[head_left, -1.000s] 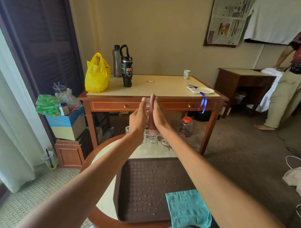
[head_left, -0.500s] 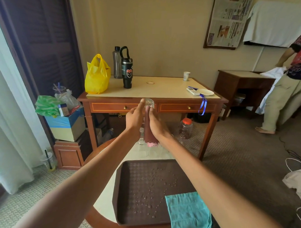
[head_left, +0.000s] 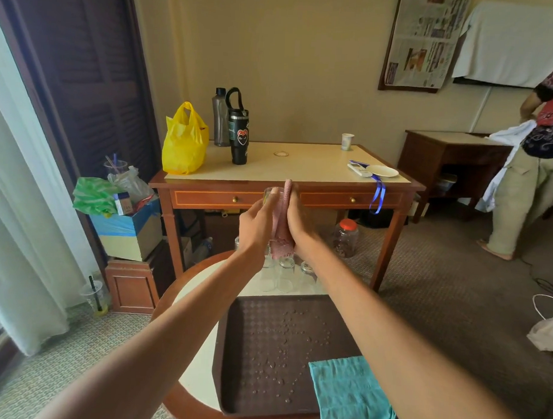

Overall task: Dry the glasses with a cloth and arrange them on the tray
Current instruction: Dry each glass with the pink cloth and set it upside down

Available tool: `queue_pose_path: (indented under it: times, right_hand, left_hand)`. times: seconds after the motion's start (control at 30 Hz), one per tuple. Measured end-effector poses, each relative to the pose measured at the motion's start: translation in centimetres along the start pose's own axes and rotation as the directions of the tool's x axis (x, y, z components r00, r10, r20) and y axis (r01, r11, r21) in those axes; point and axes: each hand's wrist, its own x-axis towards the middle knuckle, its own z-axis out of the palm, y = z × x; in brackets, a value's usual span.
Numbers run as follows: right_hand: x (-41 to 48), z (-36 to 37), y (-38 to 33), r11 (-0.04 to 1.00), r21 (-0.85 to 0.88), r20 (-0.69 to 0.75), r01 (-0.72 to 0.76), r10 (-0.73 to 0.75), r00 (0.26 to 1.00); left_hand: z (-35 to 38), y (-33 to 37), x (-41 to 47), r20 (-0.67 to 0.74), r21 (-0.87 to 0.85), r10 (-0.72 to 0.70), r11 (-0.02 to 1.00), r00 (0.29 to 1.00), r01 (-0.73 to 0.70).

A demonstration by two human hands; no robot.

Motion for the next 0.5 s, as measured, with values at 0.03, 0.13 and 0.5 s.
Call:
queue_pose_path:
  times: [0.03,0.13,0.5]
  right_hand:
    - [0.4,0.2,0.5,1.000,0.014,0.007,-0.017,0.017,1.000]
    - [-1.8,0.0,0.0,0.997,-0.066,0.052,0.035,-0.032,0.998]
    - [-0.5,1.8,0.5,0.956,-0.016,0.117,0.293,-0.290,0.950]
  left_hand:
    - [-0.1,0.0,0.2,-0.015,0.004,0.009,1.000,1.000,-0.009]
    - [-0.2,0.6,1.0,-0.080,0.012,0.013,1.000,0.997,-0.013]
    - [-1.2,0.4,1.1,-0.095,-0.069,-0.021,0.997,0.995,0.015]
